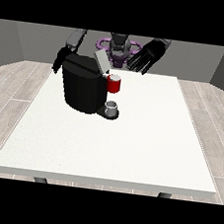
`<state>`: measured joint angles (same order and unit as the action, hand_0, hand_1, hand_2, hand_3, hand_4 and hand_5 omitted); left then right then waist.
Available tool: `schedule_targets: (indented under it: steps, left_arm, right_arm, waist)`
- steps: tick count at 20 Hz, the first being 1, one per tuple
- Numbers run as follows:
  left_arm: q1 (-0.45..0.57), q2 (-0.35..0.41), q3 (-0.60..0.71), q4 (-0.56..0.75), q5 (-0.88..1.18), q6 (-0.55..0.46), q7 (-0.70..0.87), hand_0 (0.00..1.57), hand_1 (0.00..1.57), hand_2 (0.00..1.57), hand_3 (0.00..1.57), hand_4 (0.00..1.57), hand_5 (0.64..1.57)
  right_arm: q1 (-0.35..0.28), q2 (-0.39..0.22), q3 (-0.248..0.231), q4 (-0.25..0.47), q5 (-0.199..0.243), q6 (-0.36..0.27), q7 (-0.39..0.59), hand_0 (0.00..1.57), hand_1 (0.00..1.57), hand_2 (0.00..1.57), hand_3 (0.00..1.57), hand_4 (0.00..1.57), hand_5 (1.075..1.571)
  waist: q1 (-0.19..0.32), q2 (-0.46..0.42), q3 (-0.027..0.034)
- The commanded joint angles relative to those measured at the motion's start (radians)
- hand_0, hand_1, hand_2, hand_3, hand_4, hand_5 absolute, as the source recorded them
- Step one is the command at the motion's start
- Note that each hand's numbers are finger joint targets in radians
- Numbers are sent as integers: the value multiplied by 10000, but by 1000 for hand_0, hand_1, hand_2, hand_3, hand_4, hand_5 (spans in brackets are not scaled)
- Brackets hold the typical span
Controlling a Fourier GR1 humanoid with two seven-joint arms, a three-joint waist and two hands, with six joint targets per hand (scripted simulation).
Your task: Insert the coffee pod into the coffee machine and close the lid
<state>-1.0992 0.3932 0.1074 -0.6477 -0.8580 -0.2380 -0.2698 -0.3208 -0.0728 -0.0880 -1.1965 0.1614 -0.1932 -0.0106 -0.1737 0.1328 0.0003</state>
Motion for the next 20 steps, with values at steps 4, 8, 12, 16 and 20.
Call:
schedule_targets:
  steps: [4, 8, 12, 16, 20]
  left_arm:
    - [1894, -2184, 2068, -63, 2900, -3, -720, 0, 0, 0, 0, 418, 1571]
    - [3354, -3268, 3218, 247, 4364, -47, -1075, 0, 0, 0, 0, 69, 1571]
    - [4839, -3415, 2977, 433, 4339, -611, -1111, 0, 0, 0, 0, 421, 1571]
    - [5131, -3727, 2869, 328, 4407, -551, -374, 0, 0, 0, 0, 442, 1571]
    - [5870, -3782, 2601, -207, 4492, -709, -794, 0, 0, 0, 0, 414, 1571]
  right_arm:
    - [1451, -22, -406, 409, -237, -92, -551, 0, 0, 0, 0, 0, 1571]
    - [1713, 165, -314, 158, -268, -133, -530, 0, 0, 0, 0, 0, 1571]
    - [2012, -53, -241, -404, -850, 905, -635, 0, 0, 0, 0, 0, 1571]
    - [1203, -320, 98, -993, -875, 1420, 330, 0, 0, 0, 0, 0, 1571]
    - [710, -617, 207, -1370, -837, 1735, 413, 0, 0, 0, 0, 154, 1571]
  waist:
    - [1281, -1729, -17]
    - [2065, -2679, -25]
    - [2436, -3998, -5]
    - [2746, -4586, -3]
    - [3068, -4349, -1]
